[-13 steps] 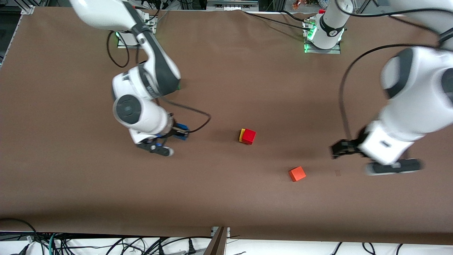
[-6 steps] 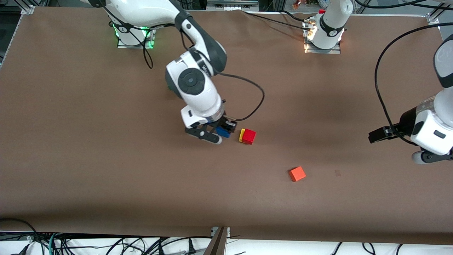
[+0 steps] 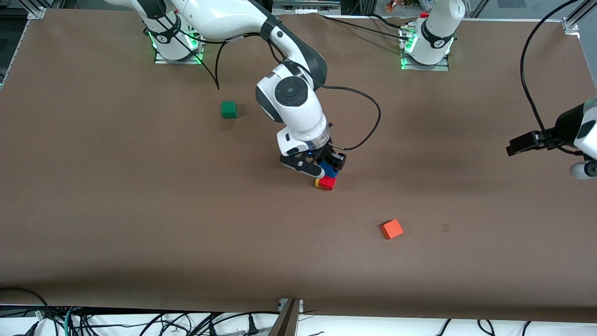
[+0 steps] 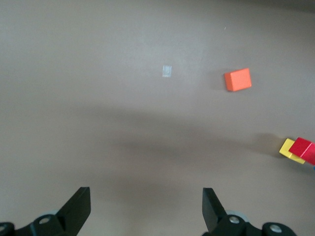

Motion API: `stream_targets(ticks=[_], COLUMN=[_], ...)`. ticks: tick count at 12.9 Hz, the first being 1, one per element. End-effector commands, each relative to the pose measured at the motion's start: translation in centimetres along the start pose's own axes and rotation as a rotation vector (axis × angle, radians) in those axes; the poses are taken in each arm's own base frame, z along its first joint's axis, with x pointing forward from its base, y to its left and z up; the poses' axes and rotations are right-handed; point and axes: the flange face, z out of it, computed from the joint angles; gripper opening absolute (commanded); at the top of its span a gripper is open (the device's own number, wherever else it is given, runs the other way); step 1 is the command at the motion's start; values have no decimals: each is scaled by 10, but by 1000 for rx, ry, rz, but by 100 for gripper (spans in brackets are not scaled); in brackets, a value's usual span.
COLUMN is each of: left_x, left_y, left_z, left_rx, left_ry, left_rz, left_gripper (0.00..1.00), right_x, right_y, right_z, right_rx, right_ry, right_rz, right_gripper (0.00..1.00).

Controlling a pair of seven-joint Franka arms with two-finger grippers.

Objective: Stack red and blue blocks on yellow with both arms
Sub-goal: 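Carry the blue cube with the right gripper above the red cube, then lower the blue cube onto the red cube with the right gripper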

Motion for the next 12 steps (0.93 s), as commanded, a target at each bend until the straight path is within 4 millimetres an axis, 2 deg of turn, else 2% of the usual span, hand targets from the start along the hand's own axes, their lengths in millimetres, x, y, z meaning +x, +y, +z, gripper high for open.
stream_targets(ticks=[1,2,6,8,12], left_x=[-20,-16,-15,-15,-14], left_y=[-3,-1,-1,0,0], left_z=[15,21,19,19,20], left_rx=[-15,-13,-3,0,0], left_ry=[-13,-19,-11,-9,-9], left_rz=[21,25,27,29,29], left_gripper=[100,100,100,100,100], right_x=[2,1,-2,-6,-11], right_y=[-6,-6,-5,-2,-2], right_z=[5,6,9,20,21], right_rx=[1,-7,-23,-42,-51], right_ry=[37,45,46,59,53], right_rz=[-8,-18,-33,-50,-56], right_gripper=[32,32,32,32,32])
